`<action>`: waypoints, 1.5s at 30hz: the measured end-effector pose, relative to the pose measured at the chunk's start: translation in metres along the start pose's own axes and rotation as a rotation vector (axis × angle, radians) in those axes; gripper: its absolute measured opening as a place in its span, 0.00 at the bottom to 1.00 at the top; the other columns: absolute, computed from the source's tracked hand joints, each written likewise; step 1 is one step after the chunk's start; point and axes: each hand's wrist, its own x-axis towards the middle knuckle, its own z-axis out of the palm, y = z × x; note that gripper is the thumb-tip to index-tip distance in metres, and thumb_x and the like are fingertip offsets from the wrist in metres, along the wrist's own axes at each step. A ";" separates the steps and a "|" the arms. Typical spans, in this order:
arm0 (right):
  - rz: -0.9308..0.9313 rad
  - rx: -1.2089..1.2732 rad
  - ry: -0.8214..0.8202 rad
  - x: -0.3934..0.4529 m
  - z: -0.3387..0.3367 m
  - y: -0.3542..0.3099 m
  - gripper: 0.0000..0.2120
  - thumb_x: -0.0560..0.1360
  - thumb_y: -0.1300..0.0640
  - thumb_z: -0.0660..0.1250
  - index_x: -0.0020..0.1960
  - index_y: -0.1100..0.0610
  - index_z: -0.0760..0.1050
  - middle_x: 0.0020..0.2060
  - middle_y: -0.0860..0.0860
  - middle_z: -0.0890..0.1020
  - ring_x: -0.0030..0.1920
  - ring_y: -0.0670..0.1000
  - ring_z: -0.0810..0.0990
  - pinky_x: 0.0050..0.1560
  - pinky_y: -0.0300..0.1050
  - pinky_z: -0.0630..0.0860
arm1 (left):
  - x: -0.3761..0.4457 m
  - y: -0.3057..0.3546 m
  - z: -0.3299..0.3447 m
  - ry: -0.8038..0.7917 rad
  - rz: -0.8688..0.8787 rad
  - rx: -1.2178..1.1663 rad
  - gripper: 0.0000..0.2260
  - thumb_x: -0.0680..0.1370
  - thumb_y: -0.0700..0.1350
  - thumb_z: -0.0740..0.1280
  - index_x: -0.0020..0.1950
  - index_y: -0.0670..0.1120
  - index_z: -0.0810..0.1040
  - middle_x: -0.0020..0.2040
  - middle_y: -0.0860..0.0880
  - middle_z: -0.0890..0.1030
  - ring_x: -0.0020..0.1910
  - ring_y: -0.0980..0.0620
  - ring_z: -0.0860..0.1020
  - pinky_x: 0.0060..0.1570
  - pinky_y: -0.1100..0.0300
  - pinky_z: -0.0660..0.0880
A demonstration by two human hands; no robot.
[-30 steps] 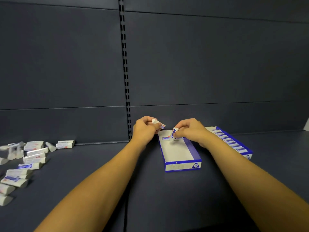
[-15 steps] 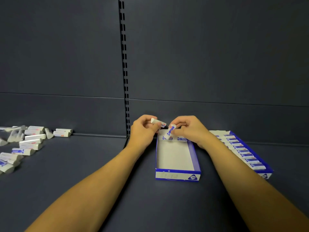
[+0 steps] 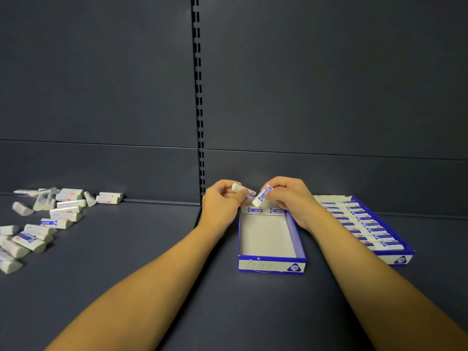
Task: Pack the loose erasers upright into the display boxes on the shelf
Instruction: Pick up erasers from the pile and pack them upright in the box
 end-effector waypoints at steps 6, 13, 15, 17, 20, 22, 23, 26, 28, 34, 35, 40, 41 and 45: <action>-0.037 -0.056 -0.077 -0.004 0.002 0.002 0.09 0.71 0.67 0.73 0.48 0.56 0.82 0.42 0.53 0.87 0.45 0.51 0.86 0.47 0.50 0.82 | -0.003 0.002 -0.006 0.030 -0.042 -0.033 0.04 0.77 0.37 0.72 0.50 0.43 0.82 0.42 0.44 0.86 0.40 0.49 0.85 0.44 0.58 0.82; -0.049 -0.158 -0.069 -0.002 -0.001 0.000 0.09 0.72 0.66 0.74 0.46 0.55 0.80 0.41 0.50 0.86 0.46 0.50 0.86 0.47 0.49 0.83 | 0.001 0.002 -0.007 0.010 -0.046 -0.096 0.04 0.76 0.34 0.71 0.50 0.40 0.82 0.43 0.41 0.86 0.39 0.48 0.84 0.45 0.56 0.83; -0.056 -0.192 -0.074 0.000 -0.001 0.000 0.09 0.71 0.66 0.74 0.46 0.55 0.79 0.39 0.50 0.86 0.45 0.49 0.86 0.48 0.51 0.84 | 0.002 0.002 -0.007 0.014 -0.056 -0.116 0.04 0.76 0.34 0.71 0.50 0.39 0.81 0.42 0.43 0.86 0.38 0.49 0.84 0.44 0.57 0.82; -0.057 -0.224 -0.074 0.001 0.000 0.001 0.08 0.71 0.64 0.76 0.45 0.55 0.80 0.38 0.50 0.86 0.43 0.49 0.86 0.48 0.52 0.84 | 0.002 0.001 -0.006 0.016 -0.063 -0.134 0.04 0.76 0.34 0.71 0.51 0.38 0.81 0.41 0.43 0.86 0.37 0.49 0.84 0.43 0.59 0.82; -0.049 -0.260 -0.075 0.003 0.003 0.001 0.08 0.69 0.60 0.78 0.43 0.55 0.80 0.36 0.50 0.86 0.40 0.48 0.86 0.47 0.51 0.84 | 0.002 0.001 -0.006 0.014 -0.074 -0.154 0.05 0.76 0.34 0.71 0.51 0.38 0.81 0.41 0.43 0.86 0.37 0.50 0.84 0.41 0.61 0.81; -0.045 -0.318 -0.067 0.003 0.007 -0.001 0.07 0.69 0.59 0.78 0.42 0.55 0.80 0.35 0.48 0.86 0.39 0.47 0.85 0.45 0.48 0.83 | 0.002 0.001 -0.005 0.016 -0.074 -0.157 0.04 0.76 0.34 0.71 0.51 0.38 0.81 0.41 0.43 0.86 0.36 0.50 0.83 0.39 0.63 0.79; -0.050 -0.342 -0.069 0.003 0.008 -0.002 0.07 0.68 0.59 0.78 0.41 0.55 0.80 0.34 0.47 0.86 0.38 0.47 0.85 0.43 0.46 0.83 | 0.002 0.001 -0.005 0.016 -0.072 -0.158 0.04 0.76 0.34 0.71 0.51 0.38 0.81 0.41 0.43 0.85 0.36 0.51 0.83 0.38 0.64 0.79; -0.085 -0.384 -0.111 0.002 0.012 -0.005 0.08 0.67 0.57 0.80 0.41 0.54 0.81 0.31 0.45 0.84 0.33 0.42 0.83 0.35 0.39 0.77 | 0.003 0.000 -0.006 0.012 -0.066 -0.141 0.04 0.76 0.34 0.71 0.51 0.38 0.81 0.41 0.43 0.85 0.35 0.51 0.82 0.39 0.62 0.79; -0.100 -0.408 -0.136 0.001 0.014 -0.005 0.08 0.67 0.56 0.80 0.41 0.53 0.81 0.28 0.43 0.82 0.28 0.39 0.79 0.34 0.38 0.75 | 0.004 -0.001 -0.006 0.007 -0.060 -0.128 0.04 0.76 0.35 0.71 0.51 0.38 0.81 0.40 0.43 0.85 0.36 0.51 0.82 0.41 0.60 0.80; -0.122 -0.544 -0.124 0.006 0.018 -0.002 0.06 0.68 0.50 0.79 0.42 0.47 0.82 0.41 0.43 0.84 0.41 0.45 0.82 0.37 0.36 0.73 | 0.005 -0.003 -0.006 0.002 -0.063 -0.126 0.04 0.76 0.35 0.71 0.50 0.39 0.81 0.41 0.44 0.85 0.37 0.51 0.83 0.45 0.57 0.82; -0.126 -0.556 -0.115 0.006 0.018 -0.001 0.06 0.69 0.50 0.79 0.42 0.47 0.82 0.42 0.43 0.83 0.44 0.45 0.81 0.38 0.36 0.73 | 0.005 -0.003 -0.006 0.000 -0.061 -0.124 0.04 0.76 0.35 0.71 0.50 0.39 0.81 0.41 0.43 0.85 0.37 0.51 0.83 0.45 0.57 0.82; -0.129 -0.613 -0.101 0.007 0.018 0.002 0.06 0.70 0.49 0.78 0.43 0.48 0.83 0.44 0.43 0.81 0.41 0.43 0.77 0.37 0.35 0.70 | 0.004 -0.002 -0.006 0.003 -0.064 -0.112 0.04 0.76 0.35 0.71 0.50 0.40 0.81 0.42 0.43 0.86 0.38 0.49 0.84 0.45 0.57 0.82; -0.129 -0.630 -0.102 0.007 0.018 0.003 0.06 0.70 0.49 0.78 0.44 0.48 0.83 0.44 0.43 0.81 0.42 0.44 0.77 0.37 0.35 0.70 | 0.004 -0.003 -0.006 0.003 -0.065 -0.106 0.04 0.76 0.35 0.71 0.50 0.41 0.81 0.42 0.43 0.86 0.39 0.49 0.84 0.46 0.57 0.82; -0.160 -0.671 -0.084 0.008 0.020 0.005 0.06 0.70 0.49 0.78 0.44 0.49 0.84 0.45 0.44 0.81 0.44 0.45 0.78 0.38 0.34 0.70 | 0.004 -0.004 -0.006 0.004 -0.070 -0.104 0.04 0.76 0.36 0.72 0.50 0.42 0.82 0.44 0.43 0.86 0.41 0.49 0.84 0.47 0.56 0.82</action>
